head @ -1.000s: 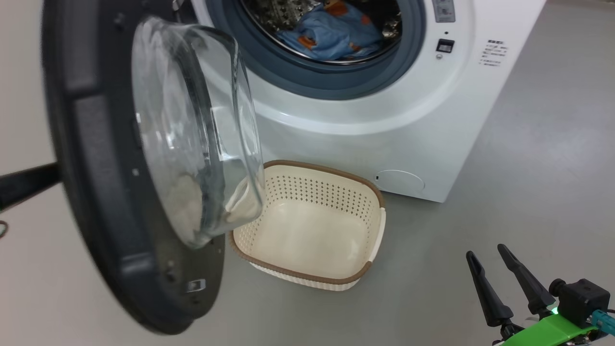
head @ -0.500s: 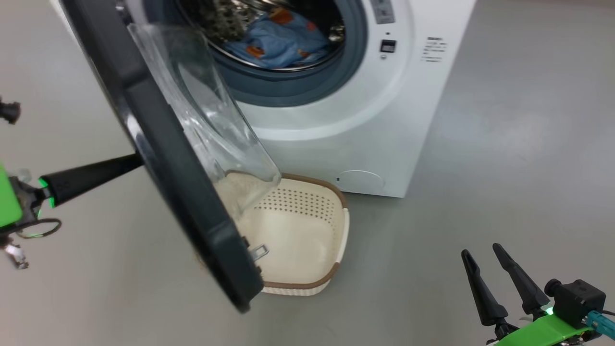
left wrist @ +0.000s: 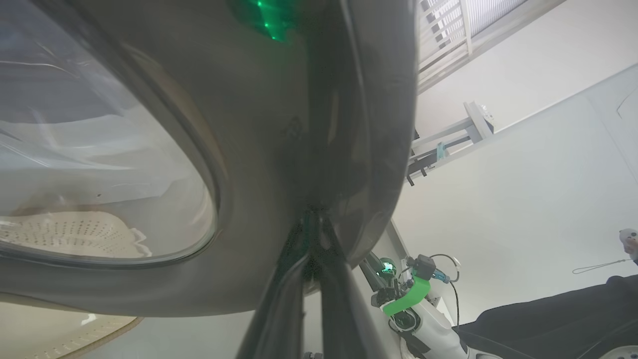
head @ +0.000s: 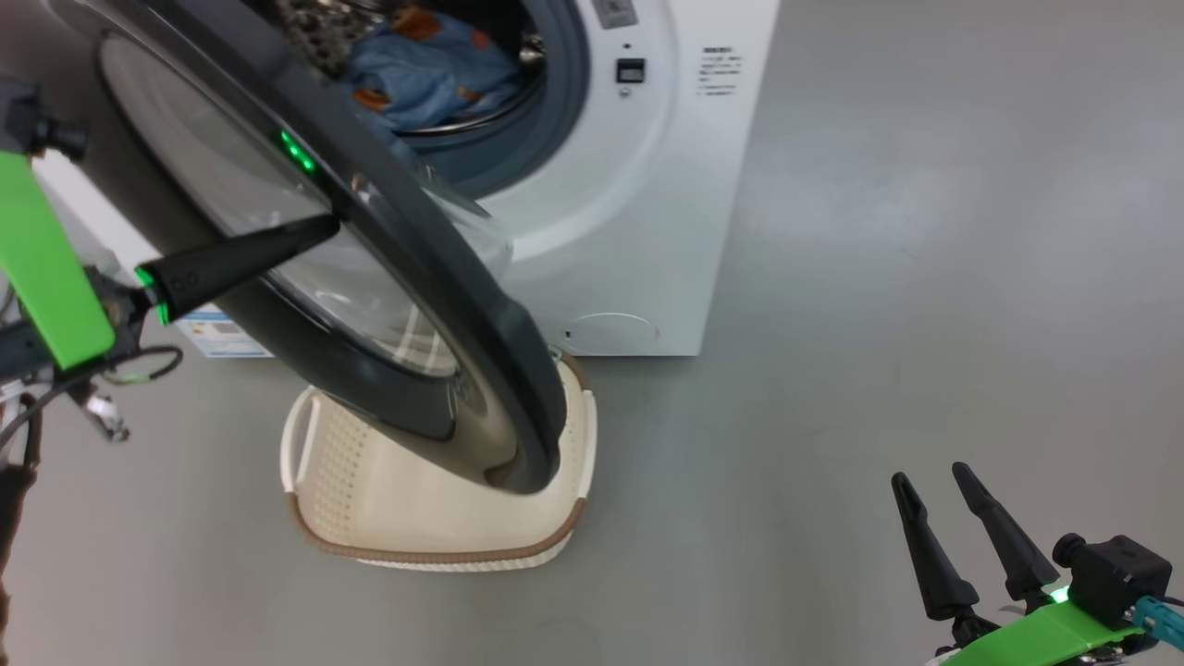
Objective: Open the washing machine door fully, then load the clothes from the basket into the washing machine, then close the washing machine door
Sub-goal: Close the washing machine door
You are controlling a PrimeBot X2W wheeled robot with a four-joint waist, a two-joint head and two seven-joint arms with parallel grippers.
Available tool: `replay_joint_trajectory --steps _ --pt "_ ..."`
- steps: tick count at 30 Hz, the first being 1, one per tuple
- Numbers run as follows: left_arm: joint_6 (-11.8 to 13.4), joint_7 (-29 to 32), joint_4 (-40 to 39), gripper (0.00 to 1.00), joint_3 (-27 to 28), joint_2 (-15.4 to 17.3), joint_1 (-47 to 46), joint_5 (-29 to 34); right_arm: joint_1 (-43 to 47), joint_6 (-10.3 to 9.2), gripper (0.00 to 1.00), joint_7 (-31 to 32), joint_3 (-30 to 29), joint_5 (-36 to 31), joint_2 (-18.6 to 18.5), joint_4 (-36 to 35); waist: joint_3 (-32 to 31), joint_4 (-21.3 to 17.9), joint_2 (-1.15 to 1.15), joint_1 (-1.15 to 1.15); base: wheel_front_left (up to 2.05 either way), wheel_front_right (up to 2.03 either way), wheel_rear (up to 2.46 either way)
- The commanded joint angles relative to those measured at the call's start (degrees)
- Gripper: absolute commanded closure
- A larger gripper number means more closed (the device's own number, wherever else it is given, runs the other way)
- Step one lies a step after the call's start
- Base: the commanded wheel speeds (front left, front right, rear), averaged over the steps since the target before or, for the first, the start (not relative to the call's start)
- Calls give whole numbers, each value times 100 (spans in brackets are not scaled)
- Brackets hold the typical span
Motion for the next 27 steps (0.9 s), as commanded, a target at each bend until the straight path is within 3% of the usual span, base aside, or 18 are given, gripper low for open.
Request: replay_joint_trajectory --steps 1,14,27 --pt "-18 -82 -65 100 223 196 -337 62 -72 9 0 -28 105 -83 -39 -157 92 -168 0 0 0 0 0" --pt "-18 -598 475 100 175 -9 -897 412 -208 9 0 -28 70 -114 124 -170 291 -566 0 0 0 0 0" --pt "-18 -984 422 100 300 134 -467 381 -219 9 0 -28 49 -130 59 -144 172 -249 0 0 0 0 0"
